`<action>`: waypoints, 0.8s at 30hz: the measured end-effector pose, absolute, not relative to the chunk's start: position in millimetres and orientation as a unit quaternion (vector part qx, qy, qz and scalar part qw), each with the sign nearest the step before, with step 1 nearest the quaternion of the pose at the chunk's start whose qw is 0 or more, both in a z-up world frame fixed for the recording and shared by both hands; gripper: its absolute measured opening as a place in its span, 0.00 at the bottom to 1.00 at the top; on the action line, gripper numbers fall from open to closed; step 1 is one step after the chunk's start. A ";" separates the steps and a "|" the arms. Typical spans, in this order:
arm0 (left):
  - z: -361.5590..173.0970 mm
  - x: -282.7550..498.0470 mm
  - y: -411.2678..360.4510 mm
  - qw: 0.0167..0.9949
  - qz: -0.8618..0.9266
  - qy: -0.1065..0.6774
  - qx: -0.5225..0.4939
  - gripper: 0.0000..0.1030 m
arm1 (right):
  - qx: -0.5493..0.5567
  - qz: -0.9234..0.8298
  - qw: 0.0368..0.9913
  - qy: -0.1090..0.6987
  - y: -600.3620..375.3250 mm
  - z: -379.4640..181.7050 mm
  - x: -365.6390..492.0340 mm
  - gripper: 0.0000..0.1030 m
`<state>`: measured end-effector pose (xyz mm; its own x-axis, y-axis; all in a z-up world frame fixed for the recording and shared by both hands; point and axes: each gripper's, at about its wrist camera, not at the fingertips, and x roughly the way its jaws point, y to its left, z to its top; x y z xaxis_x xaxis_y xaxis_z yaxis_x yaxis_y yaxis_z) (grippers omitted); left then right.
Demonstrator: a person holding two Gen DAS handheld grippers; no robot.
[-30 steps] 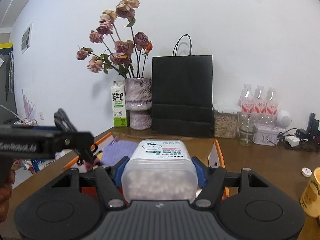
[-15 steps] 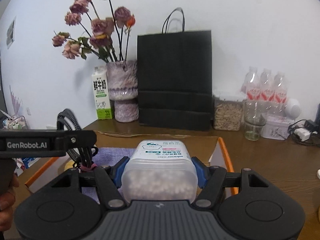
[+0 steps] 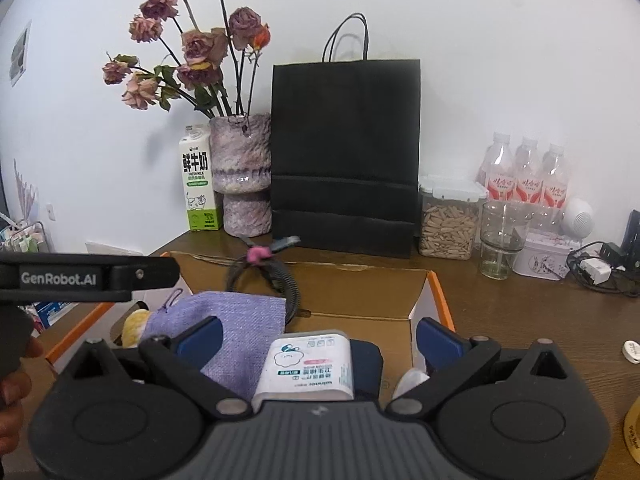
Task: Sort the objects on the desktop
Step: 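Carry the cable and tub over the box and open both grippers, then grasp the small yellow block with the left gripper while the right grasps a white cap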
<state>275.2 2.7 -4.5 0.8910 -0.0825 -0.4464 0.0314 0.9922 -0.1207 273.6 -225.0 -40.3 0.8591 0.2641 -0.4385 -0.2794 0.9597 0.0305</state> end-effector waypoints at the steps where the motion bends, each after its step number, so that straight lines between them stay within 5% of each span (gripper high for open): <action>1: -3.3 271.0 2.7 0.971 -0.028 0.231 -0.053 1.00 | -0.018 0.141 0.964 0.223 -226.3 -38.6 270.0 1.00; 13: -9.8 219.7 5.7 0.970 -0.042 0.237 -0.030 1.00 | -0.043 0.135 0.964 0.226 -240.4 -38.4 216.3 1.00; 24: -62.6 185.2 6.8 0.955 -0.058 0.291 -0.008 1.00 | -0.058 0.123 0.942 0.306 -264.2 -96.8 165.9 0.98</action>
<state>185.2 6.8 -62.6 0.8239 -0.1152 -0.5549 0.1062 0.9932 -0.0486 165.9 -264.2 -96.8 0.7828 0.1959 -0.5906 -0.2669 0.9631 -0.0343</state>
